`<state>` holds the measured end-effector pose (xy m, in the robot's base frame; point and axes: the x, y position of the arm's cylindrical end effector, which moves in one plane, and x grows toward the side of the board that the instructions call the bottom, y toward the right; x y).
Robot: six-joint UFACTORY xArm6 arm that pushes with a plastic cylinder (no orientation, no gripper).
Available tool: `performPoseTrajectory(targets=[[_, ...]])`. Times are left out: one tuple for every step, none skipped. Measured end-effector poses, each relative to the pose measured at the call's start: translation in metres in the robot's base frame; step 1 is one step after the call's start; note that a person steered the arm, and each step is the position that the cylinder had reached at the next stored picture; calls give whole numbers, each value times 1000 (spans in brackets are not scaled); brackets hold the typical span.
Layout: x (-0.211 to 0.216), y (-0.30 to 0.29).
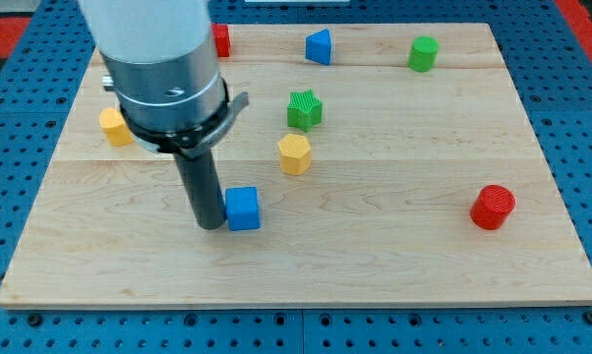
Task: Move the blue cube towards the yellow hexagon
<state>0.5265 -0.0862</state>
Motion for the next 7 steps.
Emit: performPoseTrajectory(targets=[[-17,15],[-42,27],[-39,31],[-25,30],[-17,31],[31,26],[90,80]])
